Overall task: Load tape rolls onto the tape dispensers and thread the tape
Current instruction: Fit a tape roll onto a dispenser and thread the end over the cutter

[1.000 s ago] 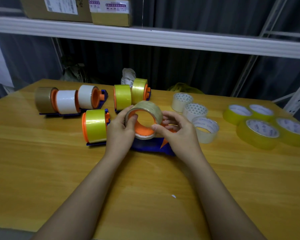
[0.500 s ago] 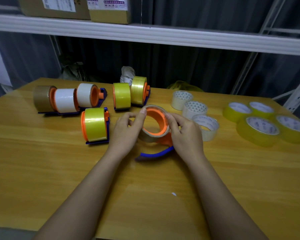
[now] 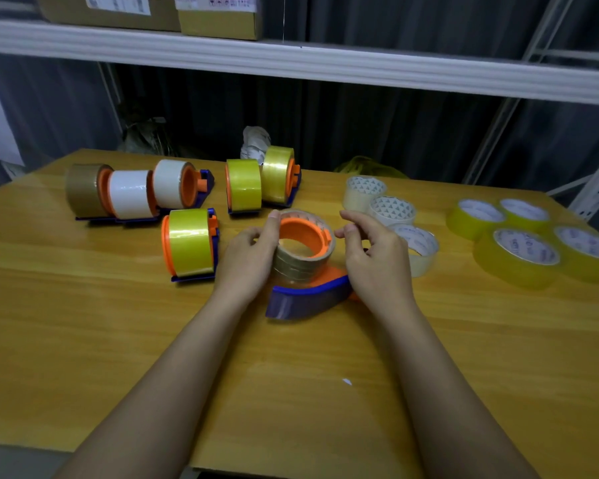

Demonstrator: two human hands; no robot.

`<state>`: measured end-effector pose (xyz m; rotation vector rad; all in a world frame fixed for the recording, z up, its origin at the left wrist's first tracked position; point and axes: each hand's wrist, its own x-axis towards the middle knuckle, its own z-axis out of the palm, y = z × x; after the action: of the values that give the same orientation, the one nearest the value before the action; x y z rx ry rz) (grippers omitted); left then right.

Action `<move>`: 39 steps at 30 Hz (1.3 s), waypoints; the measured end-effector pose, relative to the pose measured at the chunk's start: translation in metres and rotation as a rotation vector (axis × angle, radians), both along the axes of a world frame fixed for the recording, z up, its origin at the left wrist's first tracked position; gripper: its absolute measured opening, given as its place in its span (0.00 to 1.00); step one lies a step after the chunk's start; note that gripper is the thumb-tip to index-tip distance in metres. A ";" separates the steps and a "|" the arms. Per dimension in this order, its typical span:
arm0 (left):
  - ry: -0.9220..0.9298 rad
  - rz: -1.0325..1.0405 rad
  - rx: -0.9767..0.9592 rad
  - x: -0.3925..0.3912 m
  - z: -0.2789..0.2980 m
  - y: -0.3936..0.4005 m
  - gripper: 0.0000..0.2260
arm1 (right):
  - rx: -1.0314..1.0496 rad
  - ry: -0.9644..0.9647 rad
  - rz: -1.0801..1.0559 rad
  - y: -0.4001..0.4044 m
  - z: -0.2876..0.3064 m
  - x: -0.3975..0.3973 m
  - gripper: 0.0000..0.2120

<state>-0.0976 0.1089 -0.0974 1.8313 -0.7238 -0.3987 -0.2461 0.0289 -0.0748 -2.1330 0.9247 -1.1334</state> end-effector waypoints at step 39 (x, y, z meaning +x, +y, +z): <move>-0.479 -0.202 -0.171 -0.014 0.010 0.015 0.30 | 0.108 0.000 0.378 -0.007 -0.003 -0.008 0.30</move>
<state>-0.1117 0.1241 -0.0870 1.7089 -1.2382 -0.0175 -0.2544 0.0217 -0.0774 -2.1037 0.5358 -0.8722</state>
